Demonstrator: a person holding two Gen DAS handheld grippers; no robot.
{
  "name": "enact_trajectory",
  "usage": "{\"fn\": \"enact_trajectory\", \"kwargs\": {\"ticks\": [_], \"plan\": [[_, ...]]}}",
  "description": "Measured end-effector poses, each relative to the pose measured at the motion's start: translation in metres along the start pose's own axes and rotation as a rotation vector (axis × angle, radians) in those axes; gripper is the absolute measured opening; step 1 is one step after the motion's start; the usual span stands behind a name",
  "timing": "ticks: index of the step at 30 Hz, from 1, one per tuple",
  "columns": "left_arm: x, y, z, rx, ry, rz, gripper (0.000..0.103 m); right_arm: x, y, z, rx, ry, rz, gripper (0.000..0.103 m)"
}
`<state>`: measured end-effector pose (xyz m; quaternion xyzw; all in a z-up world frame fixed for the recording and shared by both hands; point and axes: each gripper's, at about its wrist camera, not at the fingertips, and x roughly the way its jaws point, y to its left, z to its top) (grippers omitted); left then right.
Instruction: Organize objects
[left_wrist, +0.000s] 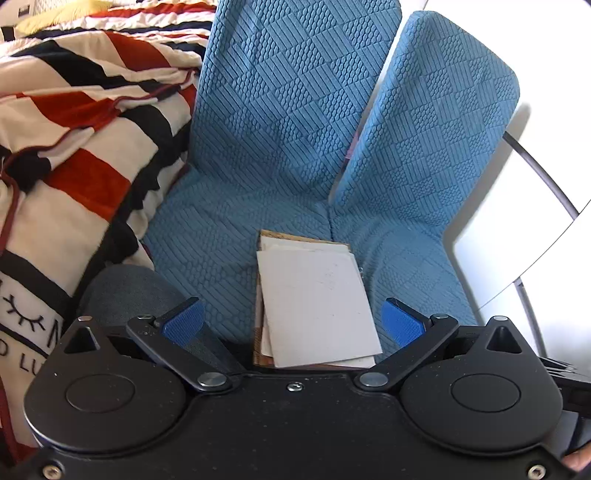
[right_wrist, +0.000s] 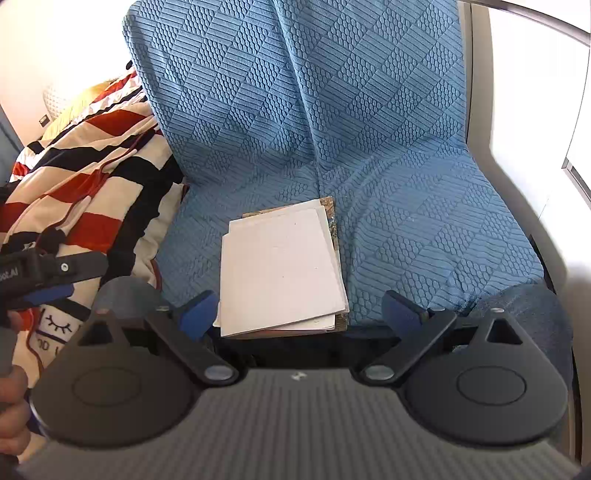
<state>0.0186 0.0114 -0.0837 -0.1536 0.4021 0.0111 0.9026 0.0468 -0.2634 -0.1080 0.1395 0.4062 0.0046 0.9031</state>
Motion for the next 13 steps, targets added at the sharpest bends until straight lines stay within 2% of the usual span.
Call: {"fn": "enact_trajectory", "kwargs": {"ticks": [13], "plan": [[-0.0024, -0.0029, 0.0014, 0.015, 0.001, -0.024, 0.102, -0.0024, -0.0038, 0.0022, 0.018, -0.010, -0.003, 0.097]]}}
